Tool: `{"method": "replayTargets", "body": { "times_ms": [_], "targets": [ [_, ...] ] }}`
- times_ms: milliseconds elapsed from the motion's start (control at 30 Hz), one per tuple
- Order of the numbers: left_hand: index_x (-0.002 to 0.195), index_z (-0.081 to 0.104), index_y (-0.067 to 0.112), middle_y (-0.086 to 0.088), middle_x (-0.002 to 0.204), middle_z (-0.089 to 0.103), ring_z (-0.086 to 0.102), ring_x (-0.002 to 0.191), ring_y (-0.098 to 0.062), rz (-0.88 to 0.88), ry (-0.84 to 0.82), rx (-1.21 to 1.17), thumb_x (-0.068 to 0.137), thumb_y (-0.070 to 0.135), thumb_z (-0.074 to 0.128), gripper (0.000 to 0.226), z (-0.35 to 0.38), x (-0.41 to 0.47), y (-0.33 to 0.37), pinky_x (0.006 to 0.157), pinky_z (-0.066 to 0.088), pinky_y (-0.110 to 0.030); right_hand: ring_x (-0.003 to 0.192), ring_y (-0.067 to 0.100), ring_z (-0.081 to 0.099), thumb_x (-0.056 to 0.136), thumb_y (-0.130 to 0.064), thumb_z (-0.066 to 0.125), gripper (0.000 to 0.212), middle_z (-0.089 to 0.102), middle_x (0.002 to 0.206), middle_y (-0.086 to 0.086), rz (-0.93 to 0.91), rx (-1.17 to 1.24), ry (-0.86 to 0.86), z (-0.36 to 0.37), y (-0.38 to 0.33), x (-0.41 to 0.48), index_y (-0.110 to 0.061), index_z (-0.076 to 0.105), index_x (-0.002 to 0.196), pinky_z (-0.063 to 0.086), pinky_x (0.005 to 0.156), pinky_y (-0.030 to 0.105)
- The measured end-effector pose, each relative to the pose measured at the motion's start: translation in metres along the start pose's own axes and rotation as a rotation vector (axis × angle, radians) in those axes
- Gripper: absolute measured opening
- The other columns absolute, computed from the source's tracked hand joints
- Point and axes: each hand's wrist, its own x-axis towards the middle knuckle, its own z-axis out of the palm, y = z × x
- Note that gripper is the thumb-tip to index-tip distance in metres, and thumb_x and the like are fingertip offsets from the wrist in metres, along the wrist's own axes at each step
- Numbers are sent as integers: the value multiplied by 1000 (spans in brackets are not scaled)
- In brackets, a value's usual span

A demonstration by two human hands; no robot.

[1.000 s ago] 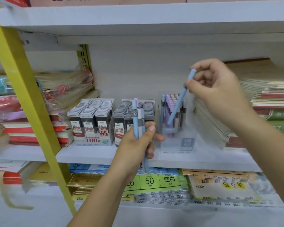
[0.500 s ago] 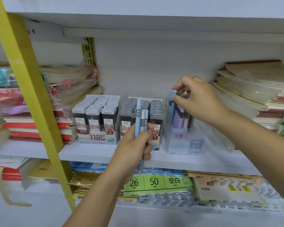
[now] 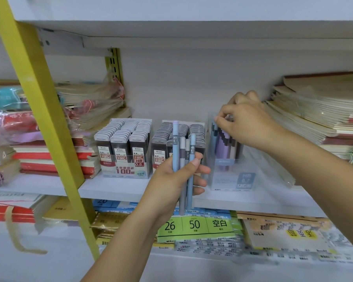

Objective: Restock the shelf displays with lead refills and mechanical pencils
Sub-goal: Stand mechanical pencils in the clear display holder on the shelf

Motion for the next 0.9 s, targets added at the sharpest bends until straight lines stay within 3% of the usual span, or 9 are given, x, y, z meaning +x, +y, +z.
{"method": "replayTargets", "body": {
  "times_ms": [100,200,300,367,433,533,633,733,900],
  "targets": [
    [112,69,17,-8,95,79,73,71,-16,-7,-20,-57,83,30,66,32,3,-2,4,64,60,-27,110,27,36,98,-43,44,35,54,108,4,18,-44,-59,-9,-3,-4,-25,74,97,30,89,32],
    [113,70,19,-10,99,79,76,78,-20,-2,-44,-83,81,31,67,35,7,-4,6,66,61,-28,98,20,40,97,-36,52,27,61,100,3,-56,144,125,-16,-14,-27,-21,74,100,27,80,23],
    [111,70,15,-11,101,78,77,83,-23,11,-92,-64,81,32,68,34,14,-3,6,67,61,-29,83,8,54,87,-33,67,14,67,85,-9,32,604,-34,-19,-33,-55,-28,72,99,39,73,14],
    [109,71,13,-12,102,78,77,86,-25,18,-127,-46,83,32,68,33,18,-2,5,68,61,-30,71,3,63,85,-19,72,15,70,79,-7,136,980,-153,-19,-41,-67,-23,71,99,49,68,14],
    [112,70,14,-13,104,78,77,90,-28,14,-153,-42,84,34,67,34,20,-1,5,69,62,-31,67,6,66,85,-10,71,14,72,77,-3,197,1100,-110,-22,-41,-69,-19,70,95,51,65,16],
    [117,68,20,-12,103,78,77,85,-24,0,-122,-30,87,38,63,36,20,0,5,67,62,-33,67,7,66,91,-9,64,12,72,82,4,220,1120,124,-34,-33,-63,-21,63,94,49,60,17],
    [115,69,31,-8,93,79,59,51,-10,10,-14,83,98,35,58,21,16,3,3,53,54,-26,70,7,66,95,-10,59,16,69,86,6,106,1038,344,-49,-21,-50,-26,56,96,47,59,13],
    [115,69,32,-5,84,77,35,44,-8,9,-4,110,101,33,55,19,15,5,-2,44,37,-20,79,15,66,94,-15,60,13,67,88,5,0,812,359,-46,-18,-39,-28,57,99,49,65,19],
    [115,66,28,-2,99,79,31,42,-6,-8,-35,126,103,34,53,19,16,7,-7,42,35,-18,73,10,57,91,-21,64,13,60,81,-9,-81,388,229,-23,-15,-25,-20,63,104,45,71,25]
  ]
}}
